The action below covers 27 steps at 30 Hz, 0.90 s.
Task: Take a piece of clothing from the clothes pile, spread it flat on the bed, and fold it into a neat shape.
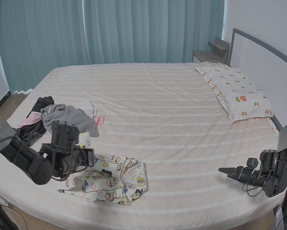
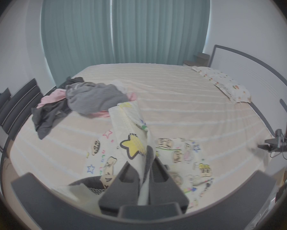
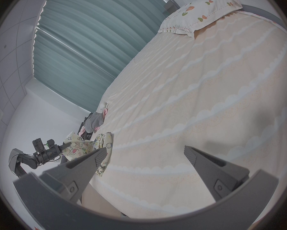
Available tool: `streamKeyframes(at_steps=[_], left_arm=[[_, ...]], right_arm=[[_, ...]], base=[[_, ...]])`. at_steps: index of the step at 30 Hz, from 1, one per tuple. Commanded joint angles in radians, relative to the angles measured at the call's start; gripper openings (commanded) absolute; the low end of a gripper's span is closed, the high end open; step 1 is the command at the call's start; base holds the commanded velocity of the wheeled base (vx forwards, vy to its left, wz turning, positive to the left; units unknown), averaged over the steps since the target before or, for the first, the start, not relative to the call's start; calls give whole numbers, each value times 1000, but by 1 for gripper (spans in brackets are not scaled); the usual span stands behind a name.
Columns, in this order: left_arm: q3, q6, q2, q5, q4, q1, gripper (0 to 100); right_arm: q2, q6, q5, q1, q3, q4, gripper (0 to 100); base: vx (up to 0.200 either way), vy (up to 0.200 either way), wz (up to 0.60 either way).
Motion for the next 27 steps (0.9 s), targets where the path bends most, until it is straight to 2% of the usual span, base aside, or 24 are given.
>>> streamKeyframes(at_steps=[1, 6, 18, 19, 27], left_arm=[[-80, -45, 137, 34, -2, -141, 0], [-117, -70, 180, 34, -5, -204, 0], [-186, -121, 252, 51, -23, -240, 0], [-201, -124, 263, 57, -34, -240, 100], [-212, -193, 261, 75, -45, -255, 100]], right_arm=[[3, 0, 0, -1, 0, -18, 100], [9, 0, 0, 0, -8, -18, 100], [15, -5, 0, 0, -8, -18, 100], [15, -5, 0, 0, -6, -18, 100], [17, -5, 0, 0, -6, -18, 100]], base=[[0, 0, 0], [0, 0, 0], [0, 0, 0], [0, 0, 0], [0, 0, 0]])
